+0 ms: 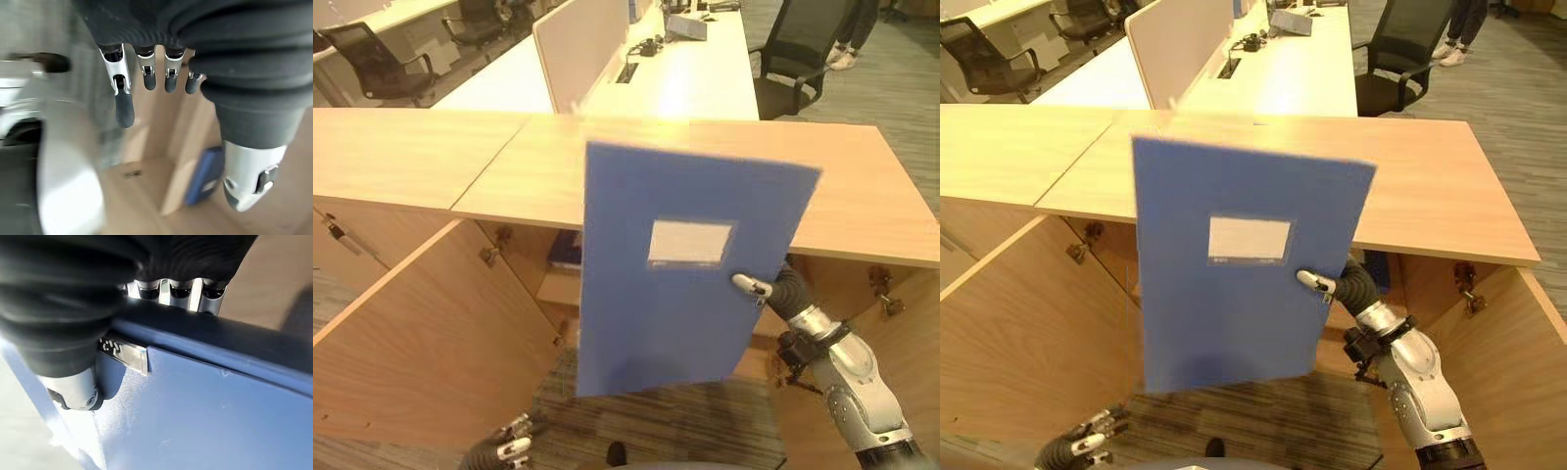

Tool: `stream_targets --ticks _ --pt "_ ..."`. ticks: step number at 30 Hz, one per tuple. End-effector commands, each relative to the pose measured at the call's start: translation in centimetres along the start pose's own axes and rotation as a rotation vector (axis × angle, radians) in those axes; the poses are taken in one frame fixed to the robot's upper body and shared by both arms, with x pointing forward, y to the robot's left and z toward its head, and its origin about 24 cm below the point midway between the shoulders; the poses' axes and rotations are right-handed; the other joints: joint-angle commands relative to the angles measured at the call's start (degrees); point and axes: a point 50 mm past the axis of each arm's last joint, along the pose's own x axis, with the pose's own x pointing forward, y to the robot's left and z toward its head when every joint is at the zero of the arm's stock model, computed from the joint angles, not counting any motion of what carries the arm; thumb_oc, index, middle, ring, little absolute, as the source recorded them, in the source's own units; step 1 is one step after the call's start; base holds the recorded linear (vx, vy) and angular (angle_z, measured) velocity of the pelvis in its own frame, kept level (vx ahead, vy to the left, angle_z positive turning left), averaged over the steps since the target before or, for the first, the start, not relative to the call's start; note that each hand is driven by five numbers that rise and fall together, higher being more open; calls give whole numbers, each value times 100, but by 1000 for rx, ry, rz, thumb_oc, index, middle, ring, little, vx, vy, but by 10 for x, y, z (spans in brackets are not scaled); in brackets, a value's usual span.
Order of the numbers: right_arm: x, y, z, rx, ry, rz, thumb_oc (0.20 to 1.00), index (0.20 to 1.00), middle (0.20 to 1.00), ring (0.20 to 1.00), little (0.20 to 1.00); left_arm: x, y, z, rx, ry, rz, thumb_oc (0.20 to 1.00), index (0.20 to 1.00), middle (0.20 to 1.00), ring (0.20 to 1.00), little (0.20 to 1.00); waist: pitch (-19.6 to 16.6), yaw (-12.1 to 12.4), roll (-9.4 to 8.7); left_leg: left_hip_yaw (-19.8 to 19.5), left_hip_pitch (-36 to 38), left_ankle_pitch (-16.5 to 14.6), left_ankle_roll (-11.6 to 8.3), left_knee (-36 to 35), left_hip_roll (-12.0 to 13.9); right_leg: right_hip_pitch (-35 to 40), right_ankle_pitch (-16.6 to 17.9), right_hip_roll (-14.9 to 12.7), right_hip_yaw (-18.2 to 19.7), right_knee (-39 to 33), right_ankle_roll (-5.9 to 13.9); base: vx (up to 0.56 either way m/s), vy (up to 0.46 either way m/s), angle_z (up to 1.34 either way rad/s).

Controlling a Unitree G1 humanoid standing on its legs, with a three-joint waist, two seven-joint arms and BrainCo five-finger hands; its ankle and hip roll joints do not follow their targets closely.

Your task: Put the empty folder in the office cabinet

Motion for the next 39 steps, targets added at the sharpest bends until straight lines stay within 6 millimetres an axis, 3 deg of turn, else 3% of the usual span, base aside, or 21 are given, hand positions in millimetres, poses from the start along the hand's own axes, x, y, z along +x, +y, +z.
stream_targets --ticks 1,4,7,10,13,15,17,18,21,23,26,27,28,32,39 --pt "12 7 5 -171 -11 46 200 200 200 200 200 19 9 14 252 39 106 1000 1000 1000 1000 1000 -50 54 -161 70 302 -508 -168 71 220 -537 342 -422 246 224 618 0 0 0" --pt "11 8 -11 -218 69 38 200 200 200 200 200 29 7 4 279 87 169 1000 1000 1000 1000 1000 -30 31 -164 69 309 -514 -176 71 220 -540 345 -425 241 226 606 -1 -1 1" --pt "6 15 -41 -326 210 54 200 200 200 200 200 41 6 -10 350 189 250 1000 1000 1000 1000 1000 -5 11 -181 71 322 -529 -190 71 224 -530 332 -426 219 224 590 2 -1 1" --pt "2 31 -91 -472 433 121 200 200 200 200 200 55 -3 -25 374 285 295 1000 1000 1000 1000 1000 69 3 -191 59 330 -532 -202 71 226 -504 312 -425 178 220 573 13 -4 3" --pt "-1 36 -105 -484 491 137 200 200 200 200 200 57 -4 -28 369 304 303 1000 1000 1000 1000 1000 108 10 -189 53 322 -529 -201 71 223 -501 314 -430 158 212 573 -1 -1 1" --pt "-9 38 -125 -482 597 128 200 200 200 200 200 59 -6 -30 370 317 307 1000 1000 1000 1000 1000 140 32 -187 40 290 -521 -207 71 215 -507 317 -436 136 192 573 0 0 0" --pt "-10 38 -130 -494 619 125 200 200 200 200 200 59 -6 -29 371 320 310 1000 1000 1000 1000 1000 153 35 -192 34 280 -517 -209 71 213 -514 319 -436 130 192 574 1 -7 5" --pt "-19 40 -144 -481 703 111 200 200 200 200 200 60 -4 -28 388 330 318 1000 1000 1000 1000 1000 171 56 -189 12 260 -514 -210 71 214 -508 315 -439 103 177 574 0 -8 9" --pt "-24 41 -151 -443 741 88 200 200 200 200 200 60 -4 -27 393 330 322 1000 1000 1000 1000 1000 184 60 -193 -1 250 -507 -211 71 213 -505 315 -443 89 172 573 1 -4 7" --pt "-40 43 -170 -184 838 -94 200 200 200 200 200 59 0 -27 388 343 349 1000 1000 1000 1000 1000 181 79 -178 -38 226 -493 -213 71 192 -475 322 -453 45 144 566 0 0 0" --pt "-40 45 -174 -26 826 -203 200 200 200 200 200 68 -8 -25 384 329 346 1000 1000 1000 1000 1000 182 82 -178 -37 219 -492 -209 71 184 -461 329 -457 31 126 563 0 0 0" --pt "-34 40 -172 119 776 -329 200 200 200 200 200 70 -10 -25 376 323 343 1000 1000 1000 1000 1000 191 87 -172 -39 222 -491 -211 71 182 -457 337 -458 29 116 560 0 0 0" --pt "-34 40 -172 119 775 -330 200 200 200 200 200 70 -10 -25 377 322 343 1000 1000 1000 1000 1000 195 90 -173 -38 225 -492 -211 71 182 -455 336 -457 30 116 559 16 2 4" --pt "-17 22 -163 458 590 -617 200 200 200 200 200 69 -11 -27 369 329 342 1000 1000 1000 1000 1000 235 128 -147 -42 224 -505 -214 71 187 -458 332 -444 54 116 550 0 0 0" --pt "-1 -12 -145 667 372 -861 200 200 200 200 200 70 -13 -24 383 314 331 1000 1000 1000 1000 1000 274 195 -125 -41 215 -532 -218 71 198 -479 318 -433 66 117 554 1 -1 0"
